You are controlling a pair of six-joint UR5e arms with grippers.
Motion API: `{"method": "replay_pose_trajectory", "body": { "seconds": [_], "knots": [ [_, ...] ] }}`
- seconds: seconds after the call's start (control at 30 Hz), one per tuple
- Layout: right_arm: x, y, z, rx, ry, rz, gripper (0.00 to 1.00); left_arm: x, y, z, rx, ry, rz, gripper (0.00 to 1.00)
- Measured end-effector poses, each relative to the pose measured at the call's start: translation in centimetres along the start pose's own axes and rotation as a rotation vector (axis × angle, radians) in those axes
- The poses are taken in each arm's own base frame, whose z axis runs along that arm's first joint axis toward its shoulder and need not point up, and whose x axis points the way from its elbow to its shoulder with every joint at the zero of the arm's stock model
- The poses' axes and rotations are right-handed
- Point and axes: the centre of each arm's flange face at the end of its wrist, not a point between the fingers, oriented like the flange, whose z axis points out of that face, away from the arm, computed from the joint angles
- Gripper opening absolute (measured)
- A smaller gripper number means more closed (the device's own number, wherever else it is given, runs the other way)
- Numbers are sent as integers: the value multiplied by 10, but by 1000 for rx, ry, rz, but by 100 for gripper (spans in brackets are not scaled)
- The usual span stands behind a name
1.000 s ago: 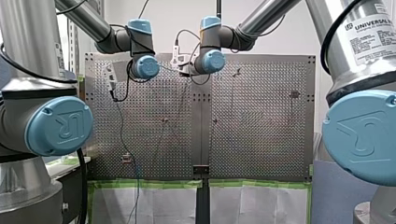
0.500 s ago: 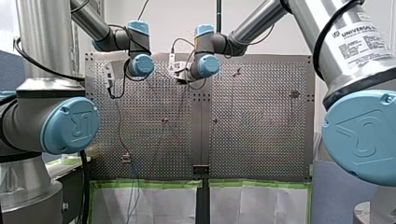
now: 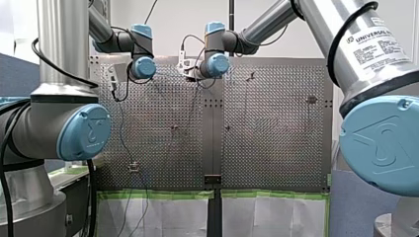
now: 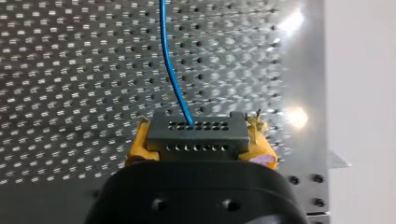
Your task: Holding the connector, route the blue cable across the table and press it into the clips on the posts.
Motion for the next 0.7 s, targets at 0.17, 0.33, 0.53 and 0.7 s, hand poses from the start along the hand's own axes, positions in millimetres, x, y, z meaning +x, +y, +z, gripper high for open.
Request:
{"method": "replay_pose_trajectory", "body": {
  "seconds": [0.17, 0.33, 0.53, 0.7],
  "knots": [
    [15, -2, 9, 5, 34, -2, 0, -5, 8, 18, 3, -12, -14, 0],
    [12, -6, 17, 12, 37, -9, 0, -9, 16, 35, 7, -30, -37, 0],
    [9, -6, 23, 8, 35, -15, 0, -5, 19, 55, 29, -30, -74, 0],
    [10, 1, 25, -13, 39, -17, 0, 0, 14, 63, 71, -34, -116, 0]
  ]
}}
